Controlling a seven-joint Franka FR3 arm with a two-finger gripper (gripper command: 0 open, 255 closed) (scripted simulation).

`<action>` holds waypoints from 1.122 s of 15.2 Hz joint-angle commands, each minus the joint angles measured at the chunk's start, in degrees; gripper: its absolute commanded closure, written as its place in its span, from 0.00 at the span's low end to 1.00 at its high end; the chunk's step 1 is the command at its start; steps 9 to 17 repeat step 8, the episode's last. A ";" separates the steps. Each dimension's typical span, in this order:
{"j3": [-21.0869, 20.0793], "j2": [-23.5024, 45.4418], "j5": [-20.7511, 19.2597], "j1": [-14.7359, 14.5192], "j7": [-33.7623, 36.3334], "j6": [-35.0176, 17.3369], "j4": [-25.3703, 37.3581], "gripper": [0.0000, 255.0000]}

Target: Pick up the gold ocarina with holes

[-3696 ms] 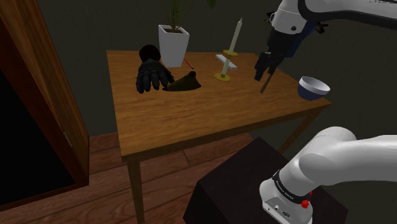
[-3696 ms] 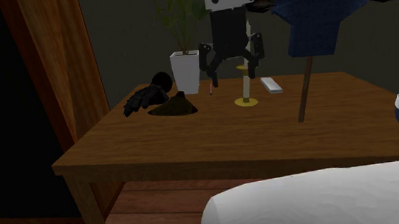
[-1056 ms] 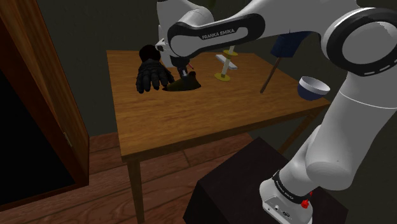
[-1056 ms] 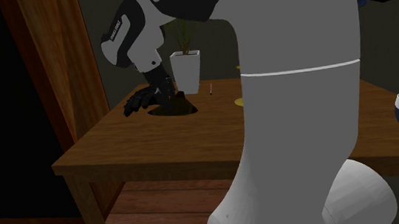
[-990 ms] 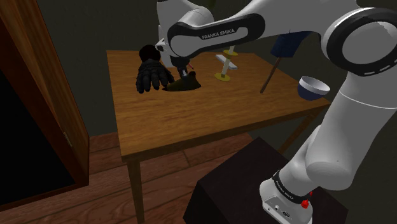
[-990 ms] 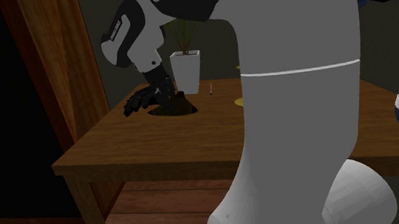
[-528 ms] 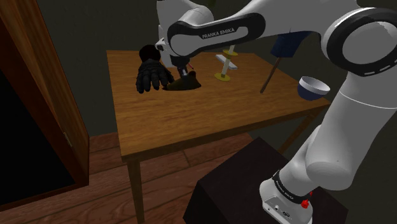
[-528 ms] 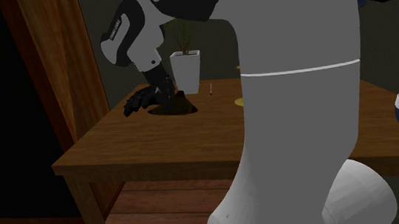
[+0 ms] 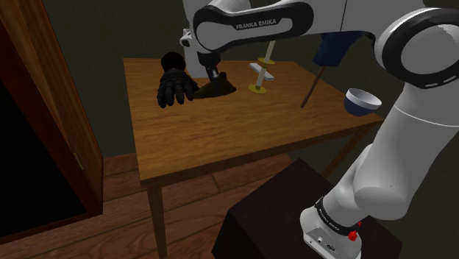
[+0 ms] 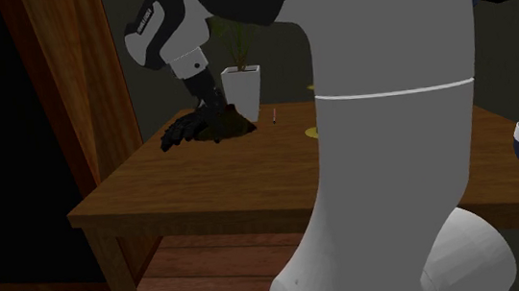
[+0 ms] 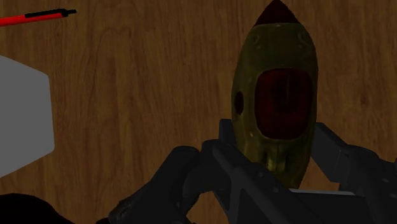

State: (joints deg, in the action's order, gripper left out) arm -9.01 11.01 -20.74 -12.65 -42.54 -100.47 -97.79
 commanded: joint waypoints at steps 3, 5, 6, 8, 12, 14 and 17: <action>-0.08 -0.50 0.27 -0.11 -0.96 2.98 2.65 1.00; -0.11 -0.61 0.35 -0.17 -1.39 4.39 4.02 1.00; -0.13 -0.64 0.39 -0.20 -1.61 5.11 4.73 1.00; -0.13 -0.65 0.39 -0.21 -1.64 5.21 4.83 1.00; -0.13 -0.65 0.39 -0.21 -1.64 5.21 4.83 1.00; -0.13 -0.65 0.39 -0.21 -1.64 5.21 4.83 1.00; -0.13 -0.65 0.39 -0.21 -1.64 5.21 4.83 1.00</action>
